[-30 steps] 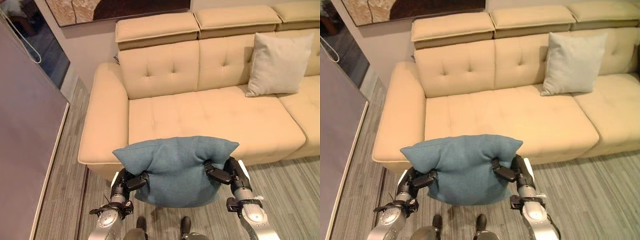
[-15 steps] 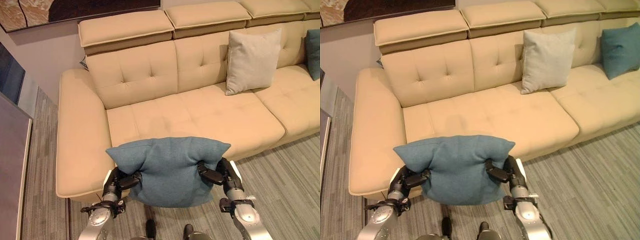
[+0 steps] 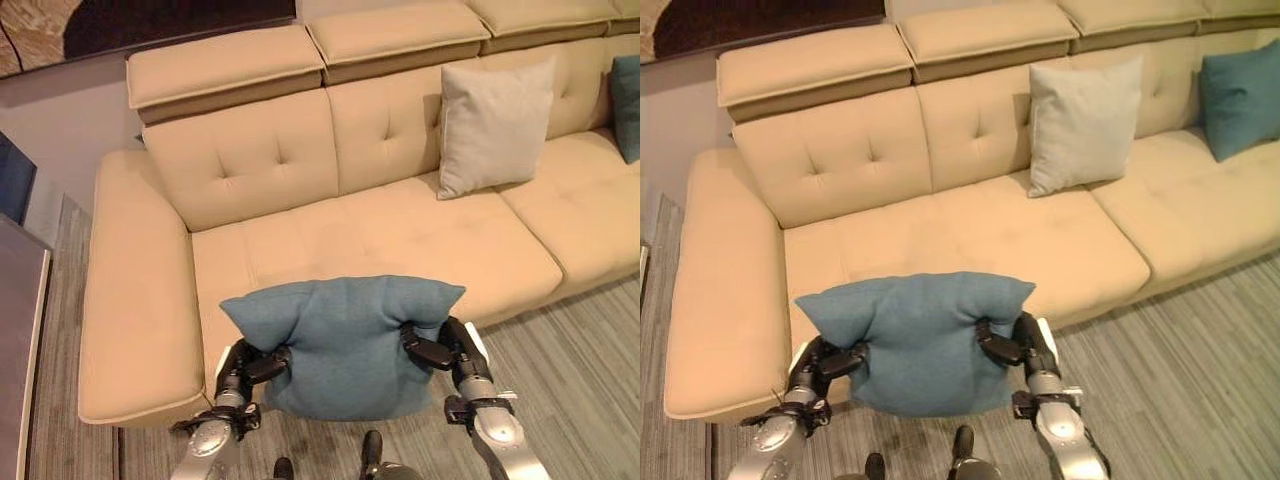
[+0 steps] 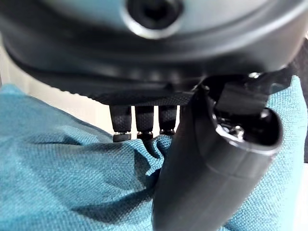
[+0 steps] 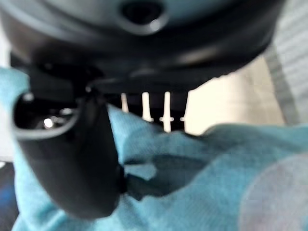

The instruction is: Pick up all the scattered cushions and arrange them neatly on the sofa.

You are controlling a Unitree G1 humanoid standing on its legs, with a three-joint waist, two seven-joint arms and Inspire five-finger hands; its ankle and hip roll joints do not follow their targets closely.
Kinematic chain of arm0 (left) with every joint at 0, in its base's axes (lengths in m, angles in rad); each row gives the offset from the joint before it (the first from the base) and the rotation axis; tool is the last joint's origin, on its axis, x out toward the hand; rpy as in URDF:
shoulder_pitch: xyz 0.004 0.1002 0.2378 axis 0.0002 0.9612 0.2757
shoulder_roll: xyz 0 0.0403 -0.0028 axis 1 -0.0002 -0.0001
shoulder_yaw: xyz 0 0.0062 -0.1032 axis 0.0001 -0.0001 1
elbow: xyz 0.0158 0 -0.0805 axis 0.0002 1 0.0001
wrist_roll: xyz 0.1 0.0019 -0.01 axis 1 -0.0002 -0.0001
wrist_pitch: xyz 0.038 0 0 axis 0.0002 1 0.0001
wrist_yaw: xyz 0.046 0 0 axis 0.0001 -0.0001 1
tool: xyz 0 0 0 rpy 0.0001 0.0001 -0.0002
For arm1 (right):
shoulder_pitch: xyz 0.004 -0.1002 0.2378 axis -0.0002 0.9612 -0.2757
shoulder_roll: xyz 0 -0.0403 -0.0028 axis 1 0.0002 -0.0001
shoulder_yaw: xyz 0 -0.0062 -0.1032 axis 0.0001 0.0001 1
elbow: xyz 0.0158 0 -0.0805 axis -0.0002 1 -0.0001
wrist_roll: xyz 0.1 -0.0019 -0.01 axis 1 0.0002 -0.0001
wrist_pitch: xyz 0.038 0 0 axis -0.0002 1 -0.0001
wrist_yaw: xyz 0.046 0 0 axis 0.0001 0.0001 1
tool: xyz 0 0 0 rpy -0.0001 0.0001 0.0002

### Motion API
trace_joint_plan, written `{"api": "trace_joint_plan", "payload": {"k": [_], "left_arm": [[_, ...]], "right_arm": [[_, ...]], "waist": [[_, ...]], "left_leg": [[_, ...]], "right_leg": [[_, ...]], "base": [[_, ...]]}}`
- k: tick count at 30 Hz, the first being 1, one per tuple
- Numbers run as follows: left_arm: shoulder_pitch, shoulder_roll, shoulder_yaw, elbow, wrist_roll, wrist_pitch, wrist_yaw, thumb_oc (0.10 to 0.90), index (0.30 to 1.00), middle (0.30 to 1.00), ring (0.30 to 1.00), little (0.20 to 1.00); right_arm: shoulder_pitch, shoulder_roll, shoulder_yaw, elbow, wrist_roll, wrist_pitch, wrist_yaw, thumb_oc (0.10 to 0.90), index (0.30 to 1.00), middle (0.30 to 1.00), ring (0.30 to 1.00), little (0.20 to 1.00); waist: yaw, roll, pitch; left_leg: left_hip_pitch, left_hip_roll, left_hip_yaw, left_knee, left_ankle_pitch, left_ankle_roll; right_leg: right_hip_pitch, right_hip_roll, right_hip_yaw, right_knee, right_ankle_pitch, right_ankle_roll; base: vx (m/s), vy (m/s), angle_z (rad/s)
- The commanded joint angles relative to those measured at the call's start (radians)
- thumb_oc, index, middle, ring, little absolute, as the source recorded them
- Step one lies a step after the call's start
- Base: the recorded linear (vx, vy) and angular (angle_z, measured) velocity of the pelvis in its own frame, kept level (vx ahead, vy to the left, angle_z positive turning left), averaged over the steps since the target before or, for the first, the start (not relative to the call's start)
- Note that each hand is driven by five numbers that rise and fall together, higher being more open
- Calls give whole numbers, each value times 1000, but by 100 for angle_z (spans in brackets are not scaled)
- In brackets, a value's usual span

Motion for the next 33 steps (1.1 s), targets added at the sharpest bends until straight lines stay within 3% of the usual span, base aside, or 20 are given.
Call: {"api": "trace_joint_plan", "payload": {"k": [1,5,6,9,17,19,20,23,26,29,31,33], "left_arm": [[-81,10,-31,-171,-1,-115,-87,400,300,300,300,300],[-76,6,-34,-161,3,-108,-90,400,300,300,300,300],[-80,4,-36,-156,6,-106,-89,400,300,300,300,300],[-85,8,-35,-153,15,-102,-83,400,300,300,300,300],[-47,28,-14,-169,17,-98,-87,400,300,300,300,300],[-43,37,-7,-174,20,-96,-85,400,300,300,300,300],[-32,56,5,-179,16,-96,-83,400,300,300,300,300],[-28,56,9,-173,17,-104,-83,400,300,300,300,300],[-26,51,10,-168,15,-105,-86,400,300,300,300,300],[-32,42,11,-169,10,-110,-85,400,300,300,300,300],[-39,34,14,-167,9,-117,-81,400,300,300,300,300],[-50,33,14,-160,15,-119,-86,400,300,300,300,300]], "right_arm": [[-103,45,59,-162,36,-140,25,400,300,300,300,300],[-96,40,52,-162,31,-137,23,400,300,300,300,300],[-92,39,44,-160,30,-136,20,400,300,300,300,300],[-92,45,37,-150,28,-136,1,400,300,300,300,300],[-100,85,59,-144,19,-133,19,400,300,300,300,300],[-103,96,62,-138,16,-131,28,400,300,300,300,300],[-110,106,69,-141,11,-124,44,400,300,300,300,300],[-105,114,66,-144,8,-127,50,400,300,300,300,300],[-105,114,65,-142,1,-127,47,400,300,300,300,300],[-108,113,58,-148,6,-129,40,400,300,300,300,300],[-106,107,54,-150,3,-132,36,400,300,300,300,300],[-110,103,52,-142,-3,-131,37,400,300,300,300,300]], "waist": [[3,-35,-51],[15,-49,-52],[19,-47,-54],[28,-36,-55],[52,-49,-97],[58,-52,-97],[53,-45,-79],[38,-26,-71],[35,-15,-71],[21,-12,-64],[8,-17,-59],[7,-28,-64]], "left_leg": [[5,5,53,162,-112,0],[-60,-24,62,110,-149,20],[-83,-38,82,29,-121,23],[-136,-41,147,-56,-34,12],[-27,-70,154,-136,-73,53],[-3,-74,162,-145,-89,70],[35,-81,157,-155,-109,100],[55,-81,128,-174,-112,111],[79,-80,114,-199,-115,107],[101,-87,83,-208,-122,101],[118,-95,54,-211,-130,96],[125,-98,40,-209,-141,89]], "right_leg": [[27,-12,27,-5,-43,51],[64,-11,18,-34,-61,53],[80,-5,6,-44,-68,57],[103,23,0,-46,-93,51],[138,19,19,25,-138,71],[119,4,20,105,-135,89],[37,-33,37,288,-84,139],[-43,-32,91,369,-69,144],[-59,-45,95,313,-85,129],[-94,-49,126,198,-61,123],[-110,-28,181,152,-40,128],[-86,-28,186,114,-33,126]], "base": [[107,-125,19],[131,-66,10],[189,-10,37],[146,20,37],[190,84,-12],[144,138,-2],[120,159,-10],[80,75,13],[116,-10,31],[154,-82,15],[124,-84,30],[120,-149,62]]}}
